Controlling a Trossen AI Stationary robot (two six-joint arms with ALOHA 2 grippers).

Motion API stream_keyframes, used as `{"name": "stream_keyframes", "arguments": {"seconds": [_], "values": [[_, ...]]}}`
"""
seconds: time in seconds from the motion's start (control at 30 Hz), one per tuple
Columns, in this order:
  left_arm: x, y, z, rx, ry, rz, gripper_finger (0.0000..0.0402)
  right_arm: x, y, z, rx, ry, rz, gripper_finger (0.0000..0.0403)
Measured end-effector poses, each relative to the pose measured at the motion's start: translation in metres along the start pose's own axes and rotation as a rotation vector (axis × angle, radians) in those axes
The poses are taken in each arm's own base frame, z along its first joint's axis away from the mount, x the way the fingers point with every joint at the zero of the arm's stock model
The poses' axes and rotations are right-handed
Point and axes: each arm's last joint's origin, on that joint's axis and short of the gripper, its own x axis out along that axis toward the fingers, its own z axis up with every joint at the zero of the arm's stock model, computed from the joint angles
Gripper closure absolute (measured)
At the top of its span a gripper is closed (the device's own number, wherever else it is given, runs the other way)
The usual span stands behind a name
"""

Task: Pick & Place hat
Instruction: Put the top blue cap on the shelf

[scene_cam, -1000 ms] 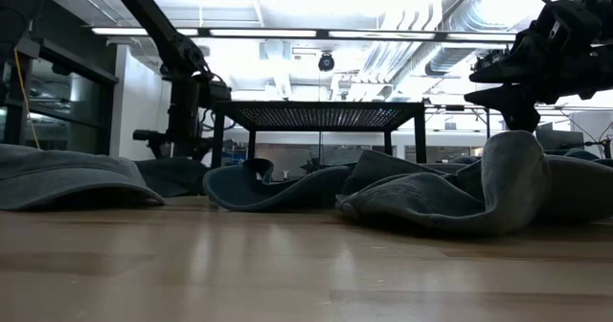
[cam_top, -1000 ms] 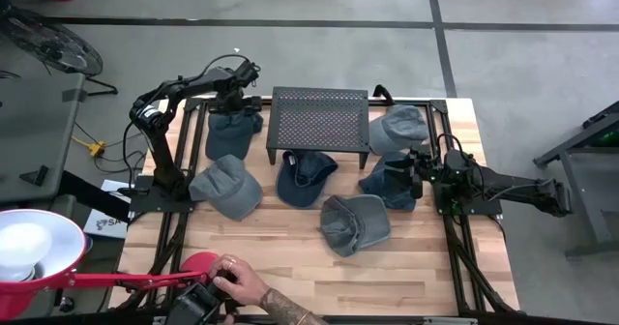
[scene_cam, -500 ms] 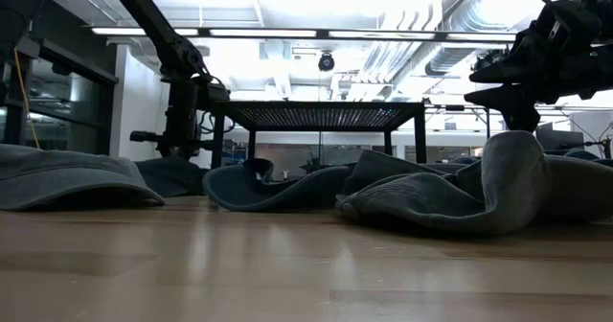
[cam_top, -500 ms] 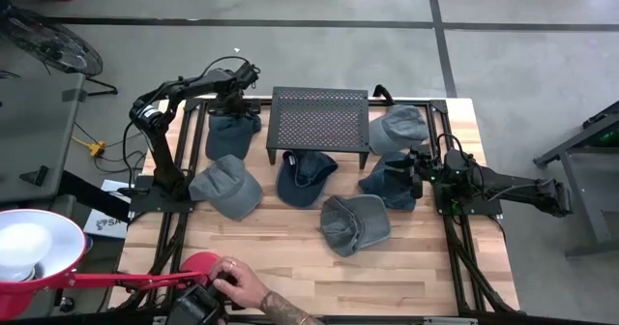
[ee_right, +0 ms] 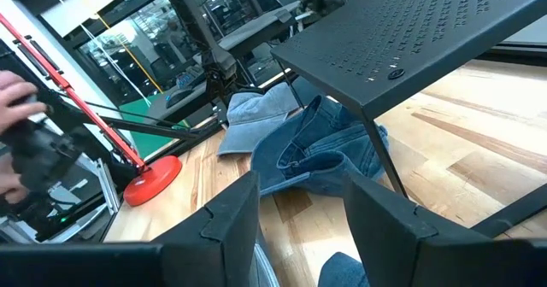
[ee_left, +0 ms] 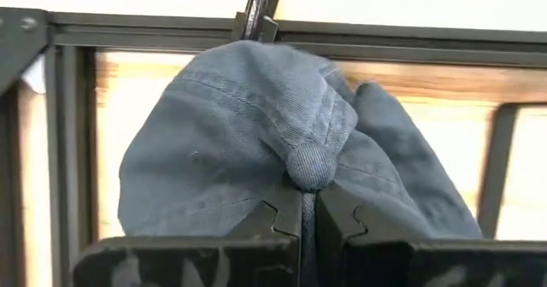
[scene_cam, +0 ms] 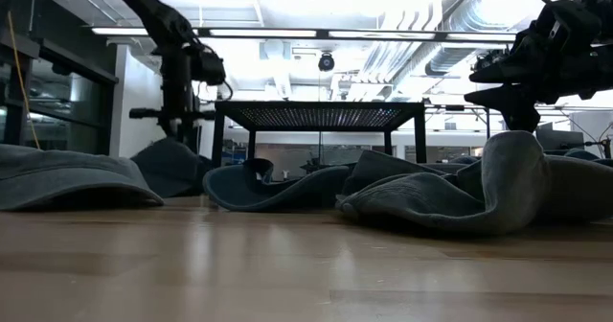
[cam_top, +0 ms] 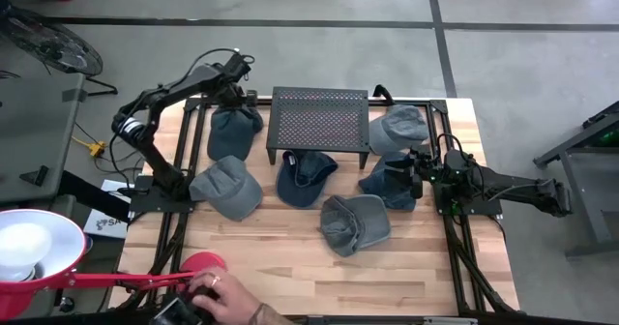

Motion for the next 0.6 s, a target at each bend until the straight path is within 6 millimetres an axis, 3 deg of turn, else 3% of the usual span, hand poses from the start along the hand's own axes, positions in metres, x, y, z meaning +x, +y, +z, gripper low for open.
{"name": "stream_keyframes", "arguments": {"seconds": [0.6], "values": [[-0.104,0.031,-0.025,0.072,-0.228,-0.172,0.0401,0.000,0.000,0.000,0.000,0.000,0.000,0.0242]]}}
